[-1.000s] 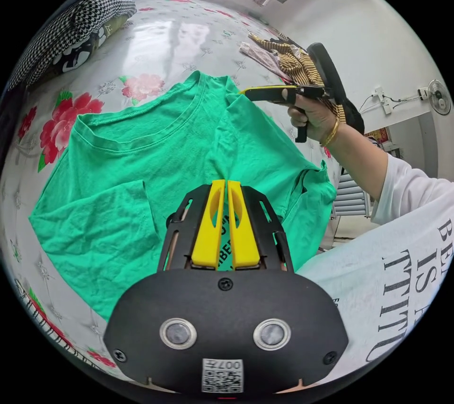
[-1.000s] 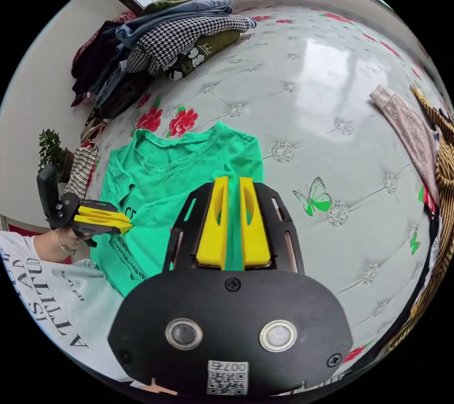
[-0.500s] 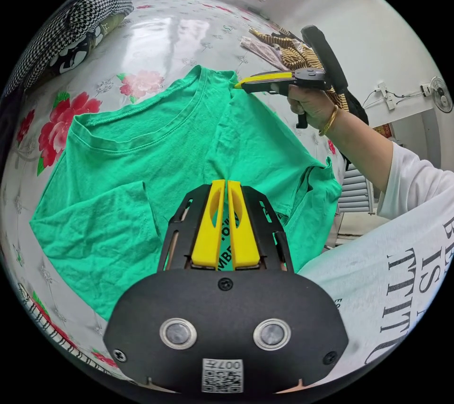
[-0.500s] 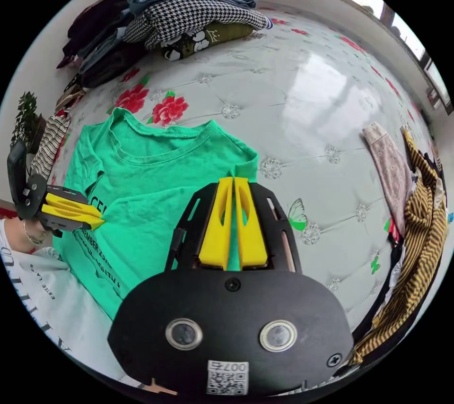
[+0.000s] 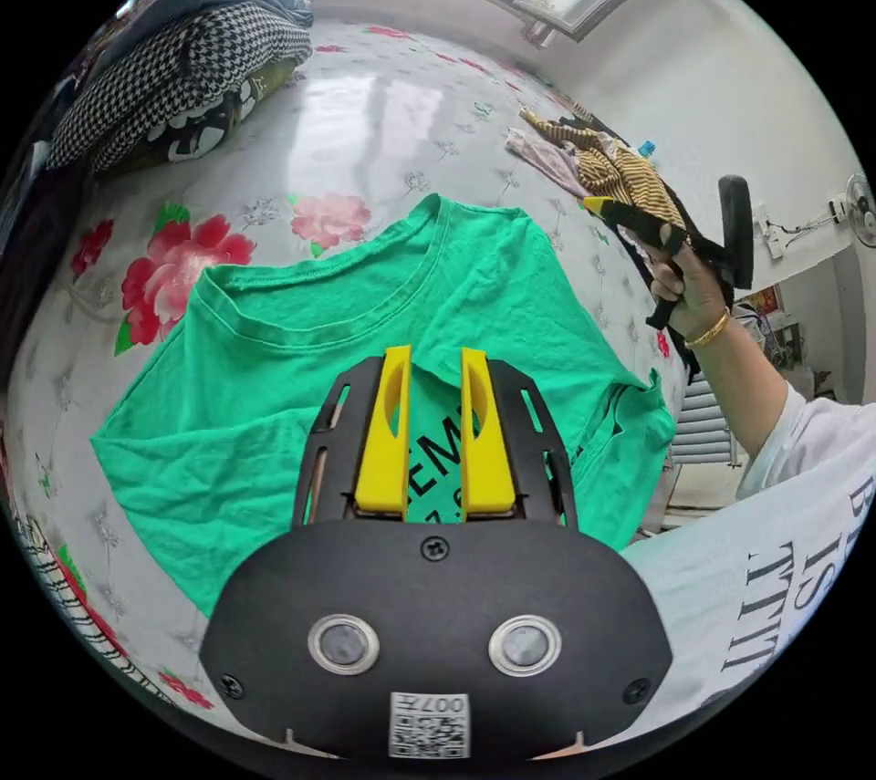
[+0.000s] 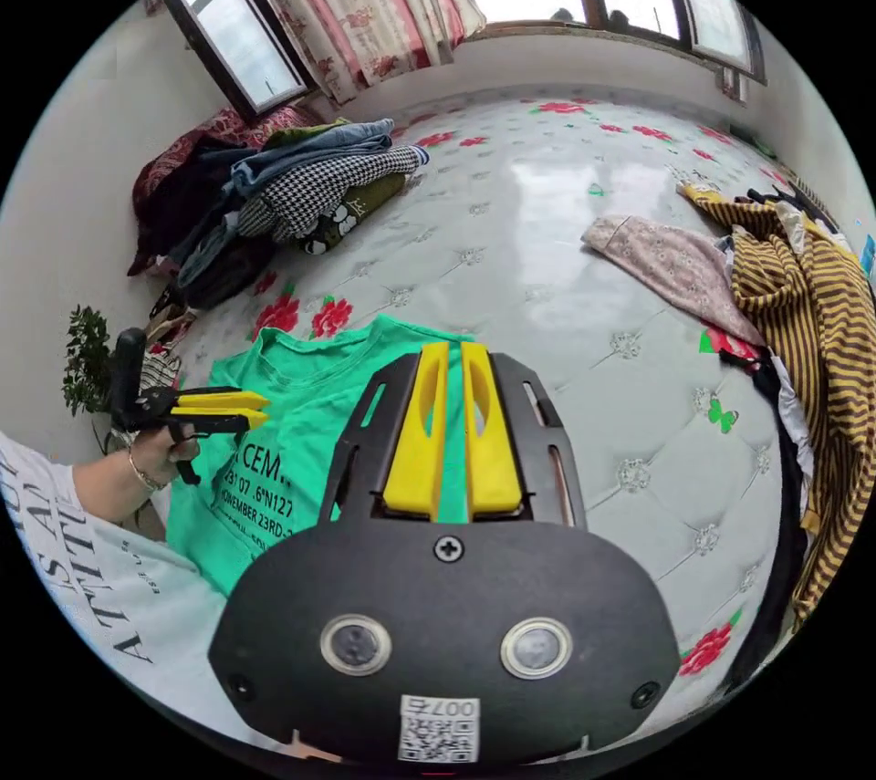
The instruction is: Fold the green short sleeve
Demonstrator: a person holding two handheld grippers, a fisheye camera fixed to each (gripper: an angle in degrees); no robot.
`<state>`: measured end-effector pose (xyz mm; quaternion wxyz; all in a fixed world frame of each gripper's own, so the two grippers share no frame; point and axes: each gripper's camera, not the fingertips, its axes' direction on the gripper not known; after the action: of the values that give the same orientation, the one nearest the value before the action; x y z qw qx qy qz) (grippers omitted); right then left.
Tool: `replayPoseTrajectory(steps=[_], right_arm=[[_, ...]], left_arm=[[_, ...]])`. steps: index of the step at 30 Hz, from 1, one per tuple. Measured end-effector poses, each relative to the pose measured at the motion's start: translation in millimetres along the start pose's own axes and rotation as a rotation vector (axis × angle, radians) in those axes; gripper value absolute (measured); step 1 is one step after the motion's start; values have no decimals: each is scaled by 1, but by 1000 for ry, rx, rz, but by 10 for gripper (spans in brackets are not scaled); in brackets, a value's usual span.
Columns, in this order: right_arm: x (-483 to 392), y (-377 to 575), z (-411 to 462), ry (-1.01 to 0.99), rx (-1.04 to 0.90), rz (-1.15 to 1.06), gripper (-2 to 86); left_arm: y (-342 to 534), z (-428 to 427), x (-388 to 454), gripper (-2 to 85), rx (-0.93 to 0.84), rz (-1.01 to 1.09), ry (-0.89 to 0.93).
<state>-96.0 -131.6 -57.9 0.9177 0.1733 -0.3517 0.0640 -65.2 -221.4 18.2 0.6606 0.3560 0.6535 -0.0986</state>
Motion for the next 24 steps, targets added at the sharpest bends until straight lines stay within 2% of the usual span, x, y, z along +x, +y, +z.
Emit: replayPoseTrajectory(steps=[3, 7, 8, 9, 11, 13, 17, 20, 24], right_arm=[[-54, 45, 3, -121, -88, -156, 4], [-100, 99, 59, -50, -356, -249, 10], [-106, 107, 66, -10, -362, -251, 13], [-108, 109, 60, 7, -332, -260, 13], [-104, 99, 30, 39, -315, -181, 21], [-92, 101, -5, -19, -227, -124, 30], [-40, 143, -66, 33, -195, 57, 50], [0, 193, -99, 93, -244, 218, 67], [27, 244, -125, 143, -300, 326, 85]], left_arm=[[20, -18, 10, 66, 52, 30, 26], [21, 24, 29, 46, -114, 74, 33], [22, 40, 31, 26, -183, 75, -18], [24, 38, 31, 15, -147, 71, -50], [27, 18, 29, 22, -121, 39, -31], [42, -12, 28, 39, -41, 46, -2], [123, -83, 16, 47, 42, -21, -101], [211, -117, 1, 53, -5, -151, -194], [315, -141, -5, 70, -80, -321, -289]])
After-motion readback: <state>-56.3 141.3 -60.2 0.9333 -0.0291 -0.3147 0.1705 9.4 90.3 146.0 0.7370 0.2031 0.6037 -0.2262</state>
